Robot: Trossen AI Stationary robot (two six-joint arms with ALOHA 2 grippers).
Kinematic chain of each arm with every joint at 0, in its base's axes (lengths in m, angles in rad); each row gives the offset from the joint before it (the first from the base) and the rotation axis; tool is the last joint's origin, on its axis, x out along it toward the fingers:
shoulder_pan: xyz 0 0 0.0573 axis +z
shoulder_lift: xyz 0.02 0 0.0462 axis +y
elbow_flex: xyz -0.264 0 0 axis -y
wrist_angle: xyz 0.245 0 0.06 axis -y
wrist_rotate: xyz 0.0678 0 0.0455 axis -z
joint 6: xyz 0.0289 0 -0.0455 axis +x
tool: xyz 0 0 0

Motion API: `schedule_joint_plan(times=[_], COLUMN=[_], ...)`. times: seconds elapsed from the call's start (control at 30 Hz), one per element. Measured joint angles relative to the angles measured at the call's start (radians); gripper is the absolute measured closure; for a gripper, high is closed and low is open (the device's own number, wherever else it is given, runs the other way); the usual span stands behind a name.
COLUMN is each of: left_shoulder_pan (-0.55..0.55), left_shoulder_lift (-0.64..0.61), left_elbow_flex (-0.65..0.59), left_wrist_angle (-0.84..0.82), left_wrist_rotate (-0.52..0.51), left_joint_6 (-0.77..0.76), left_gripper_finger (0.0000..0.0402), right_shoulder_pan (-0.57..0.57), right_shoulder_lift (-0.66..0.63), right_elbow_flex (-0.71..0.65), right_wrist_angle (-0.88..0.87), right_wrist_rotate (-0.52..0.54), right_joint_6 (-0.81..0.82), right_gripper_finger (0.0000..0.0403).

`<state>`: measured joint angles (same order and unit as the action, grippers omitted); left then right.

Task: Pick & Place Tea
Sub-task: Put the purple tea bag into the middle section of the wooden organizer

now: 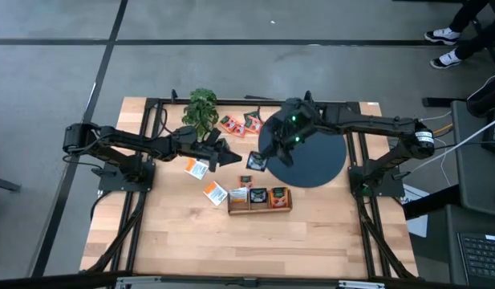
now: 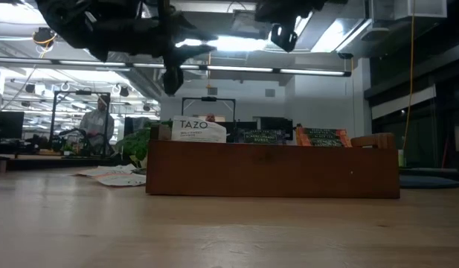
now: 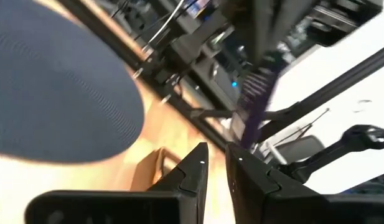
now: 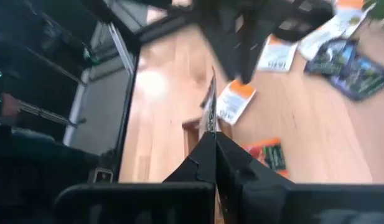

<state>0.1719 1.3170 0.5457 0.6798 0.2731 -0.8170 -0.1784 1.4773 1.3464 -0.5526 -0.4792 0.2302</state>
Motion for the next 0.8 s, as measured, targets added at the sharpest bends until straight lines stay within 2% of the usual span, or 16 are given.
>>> schedule_joint_plan(times=[0.33,0.6,0.8], left_shoulder_pan=[-0.032,-0.139,-0.212], left_shoulder_lift=[0.000,0.000,0.000], left_elbow_flex=[0.000,0.000,0.000], left_wrist_angle=[-0.109,-0.109,-0.106], left_wrist_rotate=[0.044,0.045,0.028], left_joint_6=[-0.076,-0.093,-0.055], left_gripper_finger=[0.0357,0.0359,0.0359], right_shoulder_pan=[0.133,0.265,0.338], right_shoulder_lift=[0.002,0.028,0.087], right_elbow_flex=[0.000,-0.001,0.000], right_wrist_angle=[-0.029,-0.056,-0.070], right_wrist_rotate=[0.165,0.300,0.331], right_joint_6=[0.054,0.147,0.184], right_gripper_finger=[0.0401,0.0402,0.0402])
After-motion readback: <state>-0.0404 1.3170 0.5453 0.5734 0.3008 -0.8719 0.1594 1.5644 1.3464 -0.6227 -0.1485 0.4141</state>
